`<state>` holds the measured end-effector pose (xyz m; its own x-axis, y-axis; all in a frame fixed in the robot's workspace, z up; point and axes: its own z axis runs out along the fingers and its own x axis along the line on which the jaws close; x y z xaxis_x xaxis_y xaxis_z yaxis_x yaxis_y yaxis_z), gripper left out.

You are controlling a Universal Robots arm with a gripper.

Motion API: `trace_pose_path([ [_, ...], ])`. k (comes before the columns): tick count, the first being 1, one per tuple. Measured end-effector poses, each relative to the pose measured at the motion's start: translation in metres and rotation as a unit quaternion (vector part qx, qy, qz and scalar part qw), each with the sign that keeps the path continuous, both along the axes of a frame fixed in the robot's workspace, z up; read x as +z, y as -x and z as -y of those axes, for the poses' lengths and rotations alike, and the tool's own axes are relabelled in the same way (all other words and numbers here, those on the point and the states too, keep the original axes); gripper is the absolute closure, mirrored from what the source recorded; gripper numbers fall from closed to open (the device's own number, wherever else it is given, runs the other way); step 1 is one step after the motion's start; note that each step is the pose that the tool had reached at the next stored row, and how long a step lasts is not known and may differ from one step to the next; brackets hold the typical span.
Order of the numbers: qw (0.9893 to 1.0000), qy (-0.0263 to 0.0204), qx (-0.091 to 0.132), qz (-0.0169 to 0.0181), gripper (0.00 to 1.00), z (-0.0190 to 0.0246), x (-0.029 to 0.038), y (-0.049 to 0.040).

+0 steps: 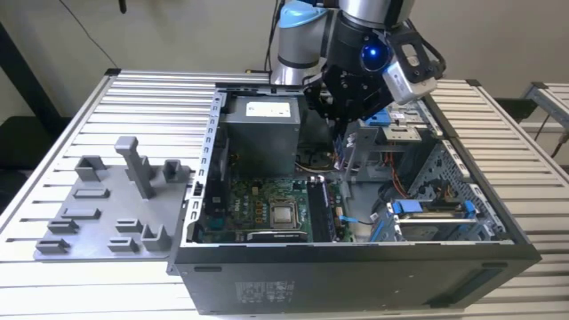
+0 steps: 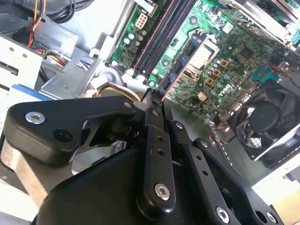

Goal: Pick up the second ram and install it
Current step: 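Insert the second ram into the second slot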

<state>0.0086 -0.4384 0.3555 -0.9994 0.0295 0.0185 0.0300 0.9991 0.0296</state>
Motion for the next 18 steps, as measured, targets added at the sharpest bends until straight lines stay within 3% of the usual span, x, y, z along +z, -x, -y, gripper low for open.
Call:
trace_pose_path([
  [18,1.0000,0.0001,0.000,0.0004,0.86,0.0004,-0.0241,-0.0001],
])
